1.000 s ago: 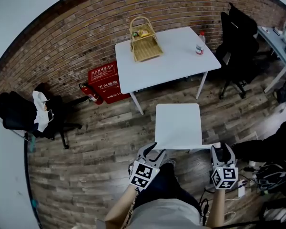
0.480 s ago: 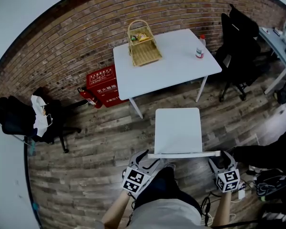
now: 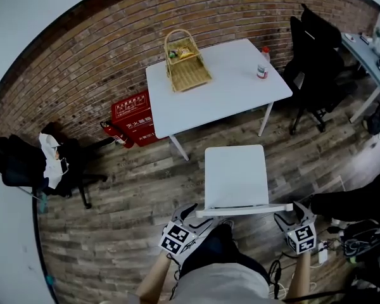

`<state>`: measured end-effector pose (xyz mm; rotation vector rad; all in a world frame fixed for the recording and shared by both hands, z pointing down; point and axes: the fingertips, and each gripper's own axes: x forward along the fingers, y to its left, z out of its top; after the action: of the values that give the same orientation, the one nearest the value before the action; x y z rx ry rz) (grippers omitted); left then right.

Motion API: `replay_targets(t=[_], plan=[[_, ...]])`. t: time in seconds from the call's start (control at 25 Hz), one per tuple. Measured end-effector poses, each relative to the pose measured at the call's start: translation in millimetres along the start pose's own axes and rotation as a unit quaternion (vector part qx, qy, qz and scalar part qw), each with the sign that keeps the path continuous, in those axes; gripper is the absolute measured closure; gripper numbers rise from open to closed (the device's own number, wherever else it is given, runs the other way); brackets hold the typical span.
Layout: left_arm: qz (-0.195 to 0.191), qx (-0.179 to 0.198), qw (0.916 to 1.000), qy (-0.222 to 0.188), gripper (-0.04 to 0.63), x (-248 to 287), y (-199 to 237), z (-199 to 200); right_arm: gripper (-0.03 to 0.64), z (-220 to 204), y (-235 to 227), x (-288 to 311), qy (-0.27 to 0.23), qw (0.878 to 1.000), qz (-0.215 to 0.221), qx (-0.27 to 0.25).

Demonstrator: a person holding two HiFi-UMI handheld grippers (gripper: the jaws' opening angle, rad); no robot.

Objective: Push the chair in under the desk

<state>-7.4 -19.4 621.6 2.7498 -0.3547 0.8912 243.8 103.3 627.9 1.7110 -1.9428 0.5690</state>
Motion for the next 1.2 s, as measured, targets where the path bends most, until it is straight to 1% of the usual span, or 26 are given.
replay_targets(t=[0.16,0.28,0.36,0.44,0.48,0.56,0.64,0.76,1.2], plan=[[-0.011,0.004,0.9998,0.013,0.284,8.1,-0.1,-7.2,0.301,-6.0,-9.1,5.9,0.005,1.000,-0.012,0.021],[-0.016,0.008,0.9996,0.021,0.284,16.4,-2.7,-10.1,0.301,-8.7,-12.8,6.6,0.003,0.999,-0.003,0.042],[-0.016,-0.002,0.9996,0.023,0.285,21.1,-2.6,-9.3,0.302,-9.4,-13.7,6.9,0.001,0.999,0.006,0.047],[-0.009,-0.011,0.9997,0.022,0.285,26.2,-0.8,-8.4,0.302,-9.9,-14.0,8.6,-0.004,0.999,0.012,0.046],[-0.007,-0.009,0.9997,0.023,0.287,28.6,-0.8,-8.9,0.303,-10.3,-13.3,9.3,-0.006,0.999,0.014,0.044],[-0.003,0.000,0.9996,0.028,0.287,30.6,-1.5,-10.8,0.306,-11.2,-10.1,10.7,-0.010,0.999,0.023,0.044],[0.003,0.007,0.9996,0.027,0.290,30.6,-1.2,-12.5,0.324,-11.5,-7.4,12.1,-0.010,0.998,0.029,0.047],[0.014,0.018,0.9996,0.019,0.298,31.7,-1.4,-10.6,0.324,-11.4,-9.2,12.8,-0.005,0.998,0.024,0.051],[0.005,0.012,0.9993,0.034,0.304,36.1,-1.0,-9.1,0.324,-10.1,-17.6,15.6,0.006,0.999,0.020,0.050]])
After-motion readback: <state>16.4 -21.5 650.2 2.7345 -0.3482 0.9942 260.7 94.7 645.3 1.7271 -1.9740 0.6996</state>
